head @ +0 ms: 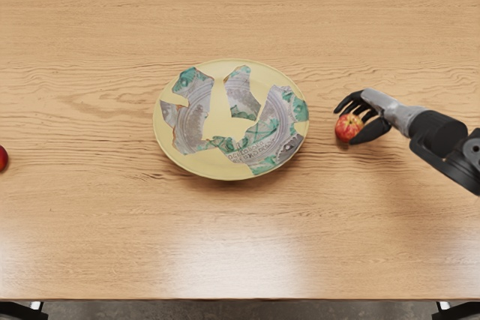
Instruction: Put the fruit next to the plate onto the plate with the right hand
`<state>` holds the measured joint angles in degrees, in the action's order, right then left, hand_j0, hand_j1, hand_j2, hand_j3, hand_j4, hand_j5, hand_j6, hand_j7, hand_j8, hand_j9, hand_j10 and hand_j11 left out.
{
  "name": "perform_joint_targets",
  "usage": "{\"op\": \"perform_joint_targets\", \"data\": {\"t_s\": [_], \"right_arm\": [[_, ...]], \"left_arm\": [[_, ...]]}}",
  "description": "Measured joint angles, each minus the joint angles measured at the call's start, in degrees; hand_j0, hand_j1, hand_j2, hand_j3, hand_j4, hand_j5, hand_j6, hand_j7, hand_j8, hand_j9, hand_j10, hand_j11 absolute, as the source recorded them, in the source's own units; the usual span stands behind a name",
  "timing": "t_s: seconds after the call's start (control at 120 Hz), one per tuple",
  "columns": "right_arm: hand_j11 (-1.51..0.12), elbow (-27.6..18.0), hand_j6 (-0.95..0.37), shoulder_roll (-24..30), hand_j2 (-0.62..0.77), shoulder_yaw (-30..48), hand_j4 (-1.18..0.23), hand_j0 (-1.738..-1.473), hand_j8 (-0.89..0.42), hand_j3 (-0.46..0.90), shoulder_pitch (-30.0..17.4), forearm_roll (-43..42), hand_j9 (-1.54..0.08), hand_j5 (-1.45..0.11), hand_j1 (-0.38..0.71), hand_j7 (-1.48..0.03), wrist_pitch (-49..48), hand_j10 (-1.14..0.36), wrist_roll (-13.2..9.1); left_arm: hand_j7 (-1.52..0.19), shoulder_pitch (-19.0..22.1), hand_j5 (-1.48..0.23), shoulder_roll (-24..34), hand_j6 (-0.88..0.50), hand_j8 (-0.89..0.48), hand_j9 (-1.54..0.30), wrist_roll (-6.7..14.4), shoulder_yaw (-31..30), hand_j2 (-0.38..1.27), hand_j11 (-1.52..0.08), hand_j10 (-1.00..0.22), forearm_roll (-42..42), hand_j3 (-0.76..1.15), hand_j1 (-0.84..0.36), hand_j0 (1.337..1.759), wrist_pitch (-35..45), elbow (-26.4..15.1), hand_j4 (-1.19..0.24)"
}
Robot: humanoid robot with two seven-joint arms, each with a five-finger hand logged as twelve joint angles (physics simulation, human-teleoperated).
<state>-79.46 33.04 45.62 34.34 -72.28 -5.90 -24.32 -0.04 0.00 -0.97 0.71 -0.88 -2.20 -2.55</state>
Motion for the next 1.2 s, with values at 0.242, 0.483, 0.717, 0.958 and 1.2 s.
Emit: {"op": "perform_joint_targets", "data": {"t_s": [0.242,0.483,0.717,0.958,1.2], "right_arm": [[-0.70,-1.92,-0.47,-0.13,0.09,1.42,-0.54,-1.658,-0.41,0.00,0.09,0.87,-0.70,-0.71,0.23,-0.70,-0.15,-0.54,-0.04],[-0.71,-5.52,-0.47,0.05,0.12,4.62,-0.54,-1.658,-0.40,0.00,0.27,2.82,-0.71,-0.72,0.24,-0.71,-2.35,-0.55,-0.39],[-0.71,-7.54,-0.47,-0.13,0.12,6.36,-0.54,-1.658,-0.40,0.00,1.24,5.69,-0.71,-0.72,0.24,-0.71,-4.49,-0.55,-0.63],[-0.71,-9.00,-0.47,-1.05,0.11,8.04,-0.55,-1.658,-0.41,0.00,3.02,9.70,-0.71,-0.72,0.24,-0.71,-7.02,-0.55,-1.92],[-0.71,-9.26,-0.47,-5.88,0.13,8.19,-0.54,-1.658,-0.41,0.00,4.10,10.99,-0.71,-0.72,0.24,-0.71,-7.98,-0.55,-2.66]], "left_arm": [[-0.02,0.04,-0.02,0.00,-0.01,-0.01,-0.02,0.00,0.00,0.00,-0.02,-0.01,0.00,0.00,0.34,1.658,0.00,0.00,-0.01],[-0.02,0.04,-0.02,0.00,-0.01,-0.01,-0.02,0.00,0.00,0.00,-0.02,-0.01,0.00,0.00,0.34,1.658,0.00,0.00,-0.01],[-0.02,-0.03,-0.02,0.00,-0.01,-0.01,-0.02,0.00,0.00,0.00,-0.02,-0.01,0.00,0.00,0.34,1.658,0.00,0.00,-0.01],[-0.02,0.04,-0.02,0.00,-0.01,-0.01,-0.02,0.00,0.00,0.00,-0.02,-0.01,0.00,0.00,0.34,1.658,0.00,0.00,-0.01],[-0.02,0.04,-0.02,0.00,-0.01,-0.01,-0.02,0.00,0.00,0.00,-0.02,-0.01,0.00,0.00,0.34,1.658,0.00,0.00,-0.01]]}}
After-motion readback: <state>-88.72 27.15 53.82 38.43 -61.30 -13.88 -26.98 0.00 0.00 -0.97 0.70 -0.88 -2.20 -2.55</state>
